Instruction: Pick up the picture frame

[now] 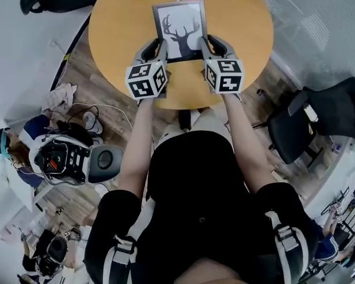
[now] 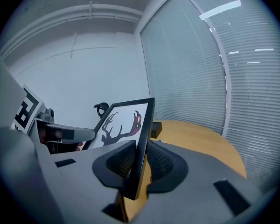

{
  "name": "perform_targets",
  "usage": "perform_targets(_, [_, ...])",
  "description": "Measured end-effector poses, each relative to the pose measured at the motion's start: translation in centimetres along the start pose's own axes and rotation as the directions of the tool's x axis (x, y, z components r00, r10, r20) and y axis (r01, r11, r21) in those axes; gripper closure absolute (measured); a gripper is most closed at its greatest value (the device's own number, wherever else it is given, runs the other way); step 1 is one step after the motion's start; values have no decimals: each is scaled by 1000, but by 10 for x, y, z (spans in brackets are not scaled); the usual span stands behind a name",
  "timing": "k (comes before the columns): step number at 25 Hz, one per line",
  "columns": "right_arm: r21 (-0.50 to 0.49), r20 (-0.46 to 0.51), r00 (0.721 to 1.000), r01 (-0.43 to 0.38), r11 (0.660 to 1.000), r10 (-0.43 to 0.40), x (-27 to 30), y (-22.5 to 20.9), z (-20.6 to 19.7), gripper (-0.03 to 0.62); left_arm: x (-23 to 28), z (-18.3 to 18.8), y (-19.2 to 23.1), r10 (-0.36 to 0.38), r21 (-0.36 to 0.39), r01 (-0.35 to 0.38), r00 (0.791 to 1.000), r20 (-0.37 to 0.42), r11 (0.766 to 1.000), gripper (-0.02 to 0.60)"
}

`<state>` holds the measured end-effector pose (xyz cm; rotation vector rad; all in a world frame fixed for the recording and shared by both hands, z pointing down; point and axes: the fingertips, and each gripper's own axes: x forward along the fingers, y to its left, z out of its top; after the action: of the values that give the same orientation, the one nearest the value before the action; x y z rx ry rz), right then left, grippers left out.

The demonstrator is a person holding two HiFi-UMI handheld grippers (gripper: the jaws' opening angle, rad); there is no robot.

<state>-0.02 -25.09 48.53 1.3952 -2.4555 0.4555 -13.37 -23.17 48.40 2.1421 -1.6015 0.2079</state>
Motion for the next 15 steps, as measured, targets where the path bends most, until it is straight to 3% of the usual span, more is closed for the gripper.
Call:
perform_targets(6, [-36,114,993,25,999,-20,-33,13,53,503,-32,54,-20,-52,72,45,994,101,996,494])
perform_targets(15, [-92,283,959,51,994,-23,-86,23,125,503,-74,123,-56,-105,145,69,960,259,987,494])
